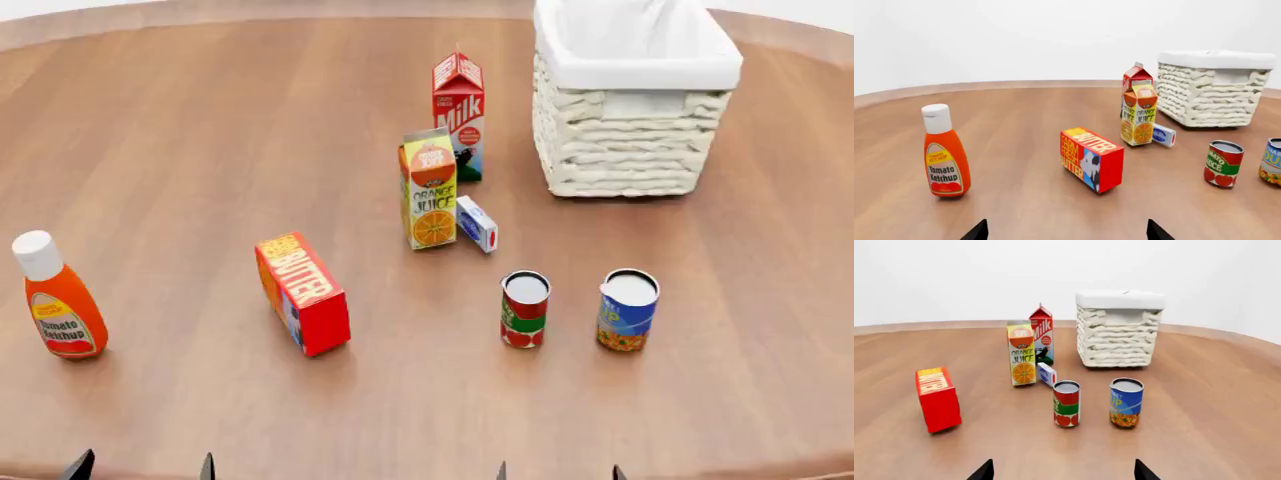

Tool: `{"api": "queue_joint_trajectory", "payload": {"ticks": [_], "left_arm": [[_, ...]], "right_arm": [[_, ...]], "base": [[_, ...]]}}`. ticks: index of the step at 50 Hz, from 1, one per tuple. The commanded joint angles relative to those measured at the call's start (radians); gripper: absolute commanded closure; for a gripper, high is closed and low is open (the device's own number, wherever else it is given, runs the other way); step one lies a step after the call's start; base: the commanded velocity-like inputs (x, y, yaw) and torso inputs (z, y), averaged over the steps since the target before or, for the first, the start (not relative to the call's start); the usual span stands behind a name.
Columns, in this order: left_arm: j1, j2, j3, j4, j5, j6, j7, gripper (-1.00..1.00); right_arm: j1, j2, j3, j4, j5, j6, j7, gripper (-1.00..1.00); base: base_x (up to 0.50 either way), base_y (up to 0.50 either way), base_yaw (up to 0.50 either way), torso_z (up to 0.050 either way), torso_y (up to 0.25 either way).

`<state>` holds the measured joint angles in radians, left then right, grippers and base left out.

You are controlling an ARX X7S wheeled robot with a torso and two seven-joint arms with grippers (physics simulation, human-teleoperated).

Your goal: Pick up the alphabet soup, and put it in the basket.

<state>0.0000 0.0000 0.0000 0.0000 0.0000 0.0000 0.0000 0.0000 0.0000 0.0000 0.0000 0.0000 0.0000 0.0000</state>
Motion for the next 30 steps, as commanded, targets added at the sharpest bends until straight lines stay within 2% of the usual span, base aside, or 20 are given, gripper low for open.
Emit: {"api": "queue_joint_trajectory", "payload": {"ticks": [1, 7, 24, 29, 30], "left_arm": [[0.034, -0.026, 0.02, 0.059, -0.059, -0.014, 0.033, -1.0], [0.03, -0.04, 0.048, 0.125, -0.071, -0.062, 0.003, -1.0], [-0.019, -0.065, 0.081, 0.11, -0.099, -0.06, -0.035, -1.0], [-0.015, -0.079, 0.063, 0.141, -0.127, -0.056, -0.045, -1.0], [-0.012, -0.085, 0.057, 0.155, -0.129, -0.045, -0.047, -1.0]], "right_arm": [[-0.032, 0.01, -0.005, -0.046, -0.001, -0.042, 0.066, -1.0], [-0.032, 0.044, 0.009, -0.115, 0.104, 0.02, 0.062, -1.0], [0.012, 0.093, 0.009, -0.097, 0.175, 0.029, 0.058, -1.0], [0.0, 0.118, 0.011, -0.147, 0.208, 0.077, 0.048, -1.0], [-0.014, 0.115, 0.018, -0.153, 0.207, 0.032, 0.047, -1.0]], "base": [[0.0, 0.0, 0.0, 0.0, 0.0], [0.0, -0.01, 0.0, 0.0, 0.0], [0.0, -0.5, 0.0, 0.0, 0.0], [0.0, -0.02, 0.0, 0.0, 0.0], [0.45, 0.0, 0.0, 0.0, 0.0]]}}
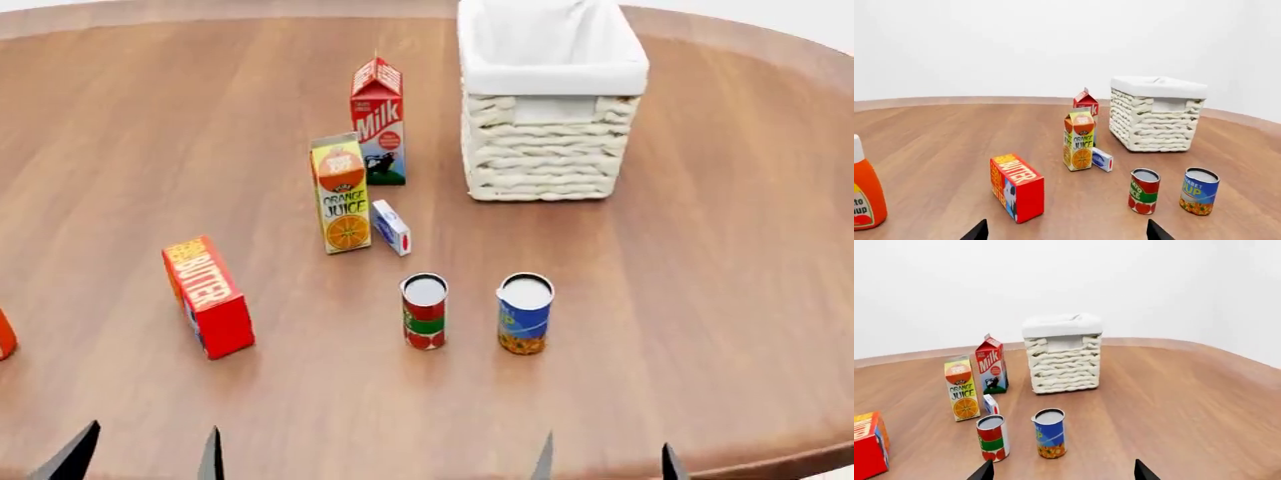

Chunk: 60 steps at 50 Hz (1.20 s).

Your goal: Pick up the alphabet soup, and put it in the basket.

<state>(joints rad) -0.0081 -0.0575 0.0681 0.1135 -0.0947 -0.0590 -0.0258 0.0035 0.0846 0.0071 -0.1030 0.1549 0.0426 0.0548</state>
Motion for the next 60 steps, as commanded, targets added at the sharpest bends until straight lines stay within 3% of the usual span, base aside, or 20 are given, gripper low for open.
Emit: {"api": "queue_joint_trajectory", "payload": {"ticks": [1, 5, 17, 21, 29, 60], "left_arm": [[0.002, -0.035, -0.02, 0.065, -0.042, 0.02, -0.022, -1.0], [-0.003, -0.093, -0.082, 0.255, -0.099, -0.099, -0.038, -1.0], [0.036, -0.114, -0.112, 0.32, -0.144, -0.1, -0.042, -1.0], [0.04, -0.116, -0.109, 0.314, -0.145, -0.09, -0.042, -1.0], [0.016, -0.123, -0.111, 0.285, -0.149, -0.076, -0.043, -1.0], [-0.043, -0.161, -0.111, 0.353, -0.194, -0.165, -0.096, -1.0]], "right_arm": [[-0.015, 0.037, 0.009, -0.06, 0.041, 0.034, 0.012, -1.0], [-0.032, 0.042, 0.001, -0.095, 0.063, 0.044, 0.003, -1.0], [-0.069, 0.048, -0.006, -0.089, 0.061, 0.014, 0.022, -1.0], [-0.077, 0.058, -0.016, -0.106, 0.019, 0.005, 0.046, -1.0], [-0.056, 0.051, 0.022, -0.11, 0.105, 0.03, 0.051, -1.0], [-0.046, 0.097, 0.039, -0.238, 0.158, 0.092, 0.103, -1.0]], "base": [[0.5, 0.01, 0.0, 0.0, 0.0], [0.5, 0.01, 0.0, 0.0, 0.0], [0.25, 0.0, 0.0, 0.0, 0.0], [0.06, 0.25, 0.0, 0.0, 0.0], [0.03, 0.12, 0.0, 0.0, 0.0], [0.5, 0.0, 0.0, 0.0, 0.0]]}}
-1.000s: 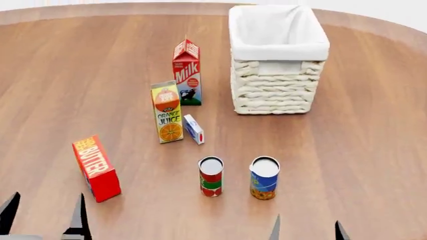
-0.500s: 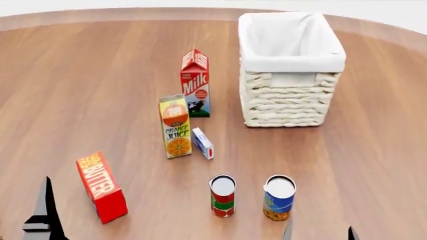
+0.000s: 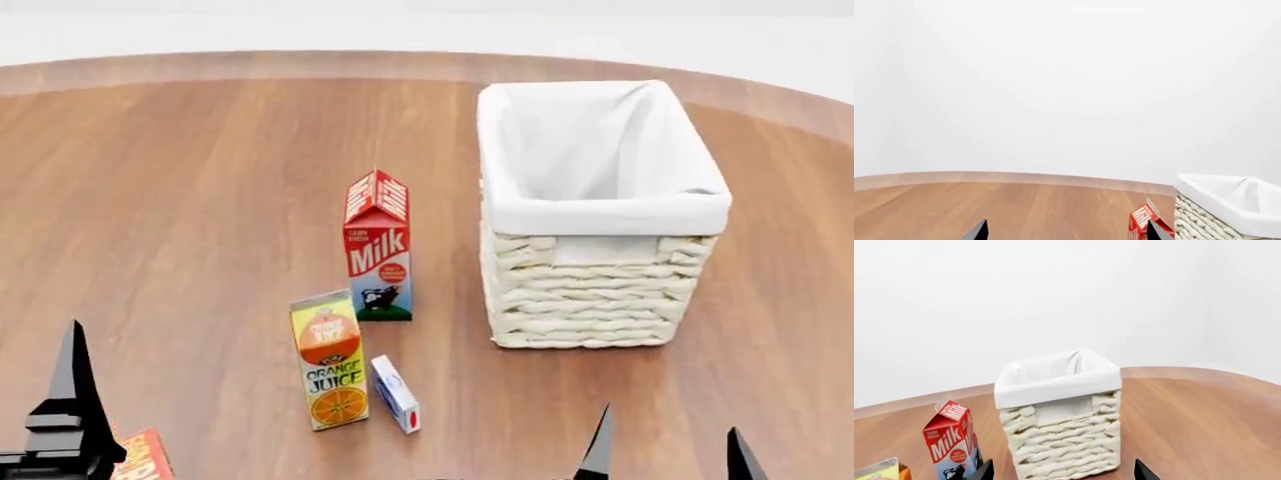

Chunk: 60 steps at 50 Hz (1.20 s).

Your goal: Pick up the alphabet soup, and put it in the basket.

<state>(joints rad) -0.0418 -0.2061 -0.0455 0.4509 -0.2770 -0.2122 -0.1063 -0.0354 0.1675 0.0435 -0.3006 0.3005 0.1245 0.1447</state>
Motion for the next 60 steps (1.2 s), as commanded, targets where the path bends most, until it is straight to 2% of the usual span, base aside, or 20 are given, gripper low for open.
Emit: {"api": "queue_joint_trajectory", "payload": {"ticks": [1, 9, 19, 27, 31, 36, 41, 46, 48, 53, 54, 60], "left_arm": [[-0.008, -0.013, 0.003, 0.018, -0.012, -0.012, -0.017, -1.0], [0.001, -0.024, 0.007, 0.036, -0.019, -0.011, -0.026, -1.0], [0.003, -0.031, 0.006, 0.042, -0.027, -0.008, -0.034, -1.0], [0.004, -0.036, 0.002, 0.048, -0.034, -0.01, -0.04, -1.0], [0.009, -0.044, -0.023, 0.072, -0.062, -0.022, -0.046, -1.0], [0.031, -0.045, -0.039, 0.112, -0.097, -0.035, -0.052, -1.0], [0.042, -0.042, -0.039, 0.148, -0.108, -0.045, -0.066, -1.0], [0.032, -0.034, -0.036, 0.152, -0.116, -0.049, -0.078, -1.0], [0.025, -0.029, -0.032, 0.146, -0.115, -0.049, -0.083, -1.0], [0.013, -0.017, -0.021, 0.121, -0.105, -0.037, -0.09, -1.0], [0.012, -0.009, -0.012, 0.111, -0.095, -0.029, -0.093, -1.0], [0.018, -0.006, -0.004, 0.106, -0.092, -0.017, -0.096, -1.0]], "right_arm": [[-0.007, 0.015, 0.002, -0.041, 0.013, 0.01, 0.014, -1.0], [-0.016, 0.021, 0.003, -0.06, 0.021, 0.01, 0.021, -1.0], [-0.023, 0.027, 0.001, -0.076, 0.044, 0.007, 0.018, -1.0], [-0.03, 0.03, 0.0, -0.092, 0.057, 0.019, 0.029, -1.0], [-0.095, 0.03, 0.03, -0.225, 0.096, 0.102, 0.101, -1.0], [-0.279, 0.133, 0.014, -0.469, 0.074, 0.259, 0.138, -1.0], [-0.382, 0.221, 0.081, -0.631, 0.216, 0.424, 0.145, -1.0], [-0.418, 0.326, 0.25, -0.741, 0.48, 0.591, 0.227, -1.0], [-0.438, 0.404, 0.288, -0.745, 0.614, 0.585, 0.291, -1.0], [-0.479, 0.487, 0.363, -0.736, 0.786, 0.569, 0.352, -1.0], [-0.523, 0.52, 0.424, -0.731, 0.878, 0.564, 0.366, -1.0], [-0.628, 0.572, 0.464, -0.744, 0.946, 0.507, 0.381, -1.0]], "base": [[0.5, 0.0, 0.0, 0.0, 0.0], [0.5, 0.0, 0.0, 0.0, 0.002], [0.01, 0.0, 0.0, 0.0, 0.0], [0.39, 0.0, 0.0, 0.0, 0.0], [0.0, 0.0, 0.0, 0.0, 0.0], [0.0, 0.0, 0.0, 0.0, 0.0], [0.0, 0.0, 0.0, 0.0, 0.0], [0.0, 0.0, 0.0, 0.0, 0.0], [0.0, 0.0, 0.0, 0.0, 0.0], [0.0, 0.0, 0.0, 0.0, 0.0], [0.0, 0.0, 0.0, 0.0, 0.0], [0.0, 0.0, 0.0, 0.0, 0.0]]}}
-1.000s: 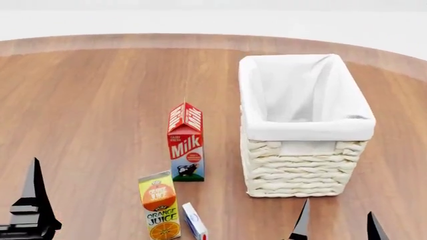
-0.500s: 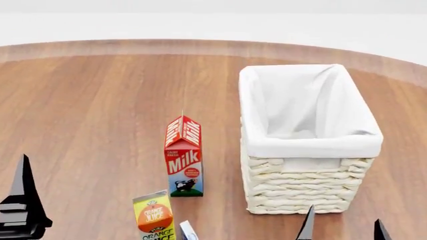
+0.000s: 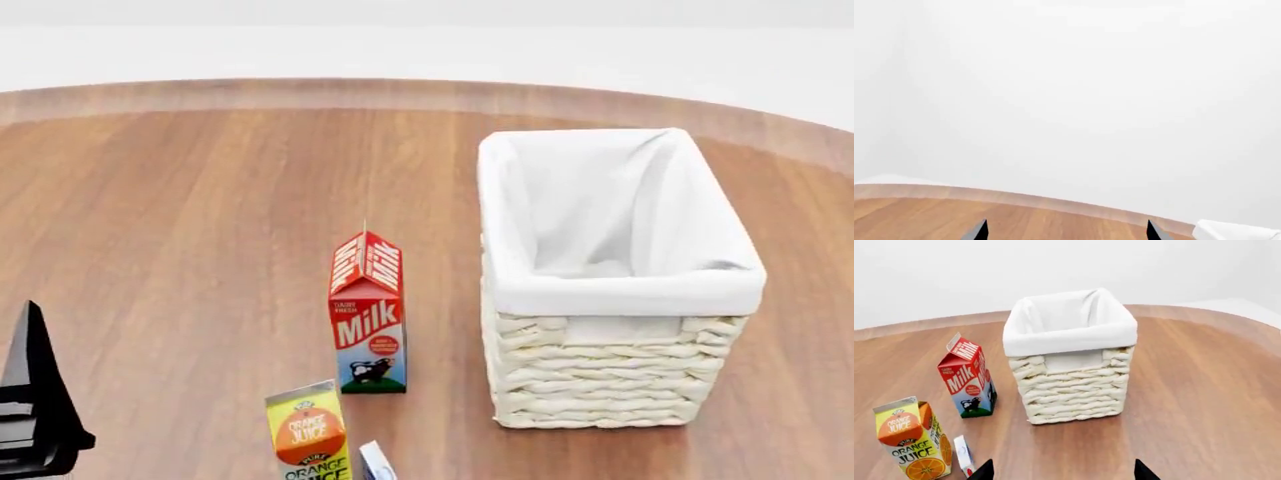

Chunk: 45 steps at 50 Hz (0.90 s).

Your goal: Pick up the alphabet soup, and put it in the basket.

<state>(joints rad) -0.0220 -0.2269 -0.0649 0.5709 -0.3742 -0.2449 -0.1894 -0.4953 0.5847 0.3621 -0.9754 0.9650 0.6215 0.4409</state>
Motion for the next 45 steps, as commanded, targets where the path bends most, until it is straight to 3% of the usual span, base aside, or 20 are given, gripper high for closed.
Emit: {"api": "queue_joint_trajectory", "payload": {"ticks": [1, 4, 30, 45], "left_arm": [[0.0, 0.014, 0.016, -0.013, 0.005, 0.016, -0.013, -1.0], [0.005, -0.004, -0.025, 0.023, -0.041, -0.001, -0.019, -1.0], [0.002, -0.016, -0.016, 0.034, -0.051, -0.005, -0.039, -1.0], [0.005, -0.025, -0.028, 0.048, -0.075, -0.005, -0.049, -1.0]], "right_arm": [[-0.185, 0.167, 0.138, -0.07, 0.274, -0.01, 0.09, -1.0], [-0.29, 0.185, 0.138, -0.072, 0.301, -0.04, 0.066, -1.0], [-0.286, 0.124, 0.194, -0.071, 0.3, 0.037, 0.026, -1.0], [-0.075, 0.18, 0.032, 0.036, 0.274, 0.111, 0.098, -1.0]], "base": [[0.0, 0.0, 0.0, 0.0, 0.0], [0.0, 0.0, 0.0, 0.0, 0.0], [0.0, 0.0, 0.0, 0.0, 0.0], [0.0, 0.0, 0.0, 0.0, 0.0]]}}
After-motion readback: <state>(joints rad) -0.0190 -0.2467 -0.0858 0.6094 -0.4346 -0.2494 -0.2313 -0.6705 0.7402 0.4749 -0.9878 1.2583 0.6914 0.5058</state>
